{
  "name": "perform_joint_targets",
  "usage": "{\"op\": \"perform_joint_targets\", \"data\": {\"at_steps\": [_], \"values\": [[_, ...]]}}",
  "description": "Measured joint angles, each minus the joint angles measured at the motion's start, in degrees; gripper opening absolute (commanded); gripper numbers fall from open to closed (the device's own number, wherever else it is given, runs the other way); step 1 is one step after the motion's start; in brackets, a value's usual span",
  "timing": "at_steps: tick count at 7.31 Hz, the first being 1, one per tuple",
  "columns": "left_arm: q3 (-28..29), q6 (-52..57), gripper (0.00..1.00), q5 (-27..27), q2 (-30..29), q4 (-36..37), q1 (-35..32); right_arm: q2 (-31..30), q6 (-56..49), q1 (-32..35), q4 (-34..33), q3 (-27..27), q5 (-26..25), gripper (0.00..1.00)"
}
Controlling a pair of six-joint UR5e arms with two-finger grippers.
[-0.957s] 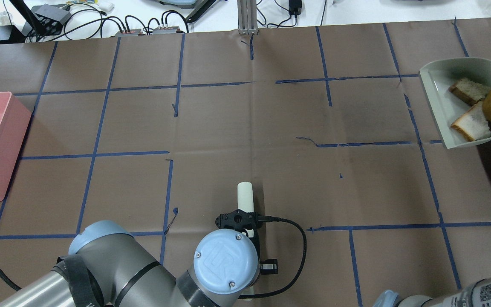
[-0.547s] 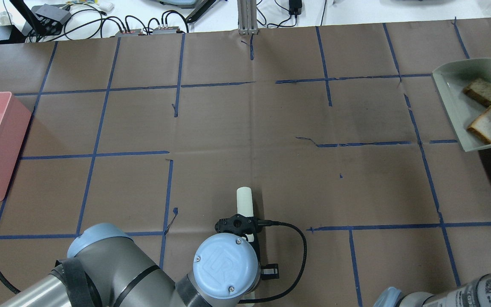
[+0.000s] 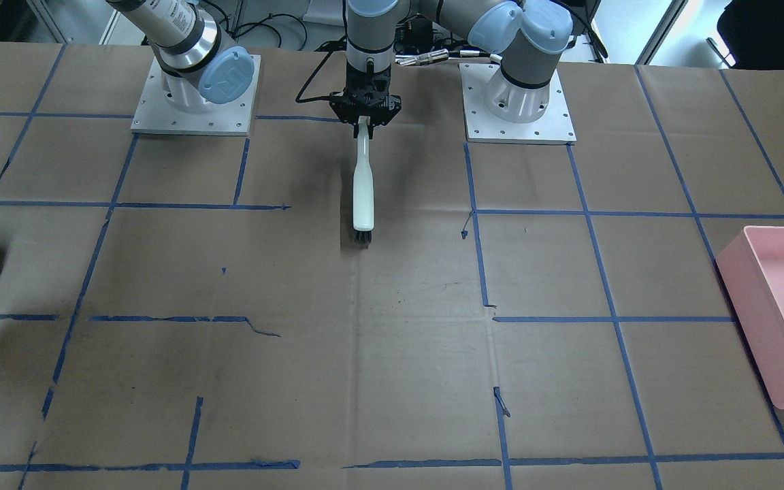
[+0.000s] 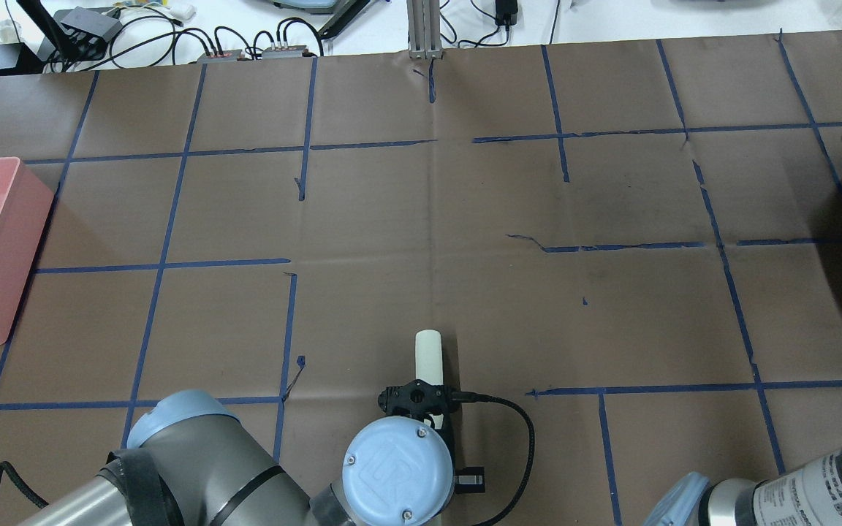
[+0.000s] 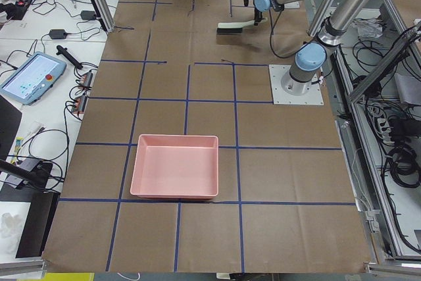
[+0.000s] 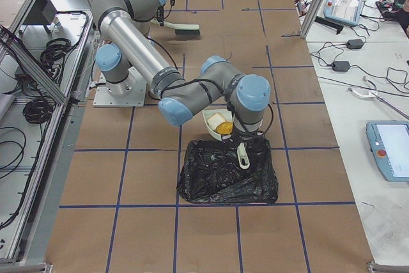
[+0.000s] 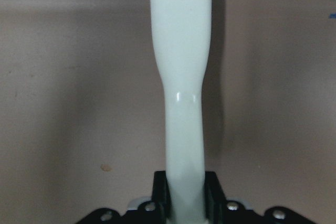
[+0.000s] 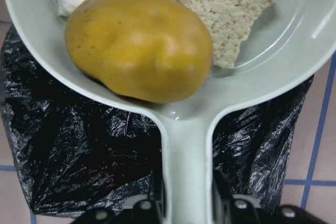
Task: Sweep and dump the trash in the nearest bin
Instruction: 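Carry the loaded dustpan with the right gripper over the trash bag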
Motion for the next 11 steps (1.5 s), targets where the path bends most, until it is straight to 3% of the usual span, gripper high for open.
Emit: {"op": "perform_joint_targets", "data": {"at_steps": [5,7,9,11], "values": [[-0.4,-0.8,0.06,-0.4,-0.2,0.1,-0.3,1.2,-2.8,-5.9,-0.1,-4.0,-0.5,0.0],[-0.9,-0.9,0.18,-0.4,-0.2,0.0,-0.4,1.4,-2.9,-6.4,-1.6,-4.4,-0.5,0.0],[-1.2,-0.9,0.43,-0.3,-0.2,0.1,-0.6,2.6,-2.9,-7.0,-3.3,-6.2,-0.6,0.0],[-1.3,-0.9,0.5,-0.3,-0.4,0.2,-0.6,5.3,-3.2,-8.4,-3.4,-9.5,-1.0,0.0]]}}
